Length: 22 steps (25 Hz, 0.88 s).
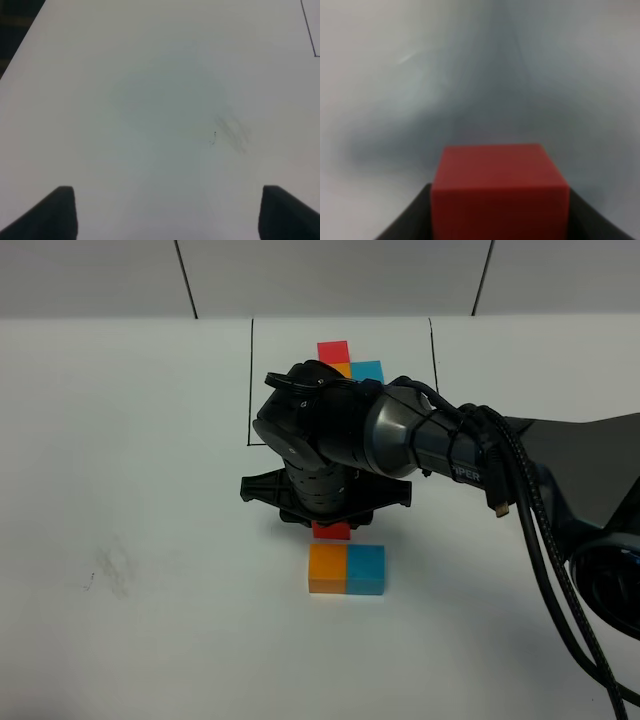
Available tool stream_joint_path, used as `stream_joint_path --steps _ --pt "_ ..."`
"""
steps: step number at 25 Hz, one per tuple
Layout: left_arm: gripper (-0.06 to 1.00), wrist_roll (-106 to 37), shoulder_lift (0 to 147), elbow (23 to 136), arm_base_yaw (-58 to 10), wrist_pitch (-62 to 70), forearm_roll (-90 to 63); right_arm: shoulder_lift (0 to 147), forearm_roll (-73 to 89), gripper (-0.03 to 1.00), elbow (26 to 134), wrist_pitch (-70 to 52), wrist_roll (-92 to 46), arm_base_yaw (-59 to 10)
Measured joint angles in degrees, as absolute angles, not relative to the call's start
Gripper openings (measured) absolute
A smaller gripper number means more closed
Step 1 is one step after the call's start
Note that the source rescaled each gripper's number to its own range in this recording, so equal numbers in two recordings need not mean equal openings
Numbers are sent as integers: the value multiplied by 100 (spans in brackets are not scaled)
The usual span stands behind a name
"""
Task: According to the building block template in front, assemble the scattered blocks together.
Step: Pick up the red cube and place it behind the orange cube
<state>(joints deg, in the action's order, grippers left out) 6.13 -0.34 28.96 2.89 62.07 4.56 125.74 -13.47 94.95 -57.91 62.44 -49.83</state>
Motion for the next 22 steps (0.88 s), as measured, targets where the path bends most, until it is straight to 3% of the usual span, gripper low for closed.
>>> stream_joint_path --steps 22 --pt "66 618 -34 2896 289 6207 456 12969 -1235 21 9495 -5764 6544 -5045"
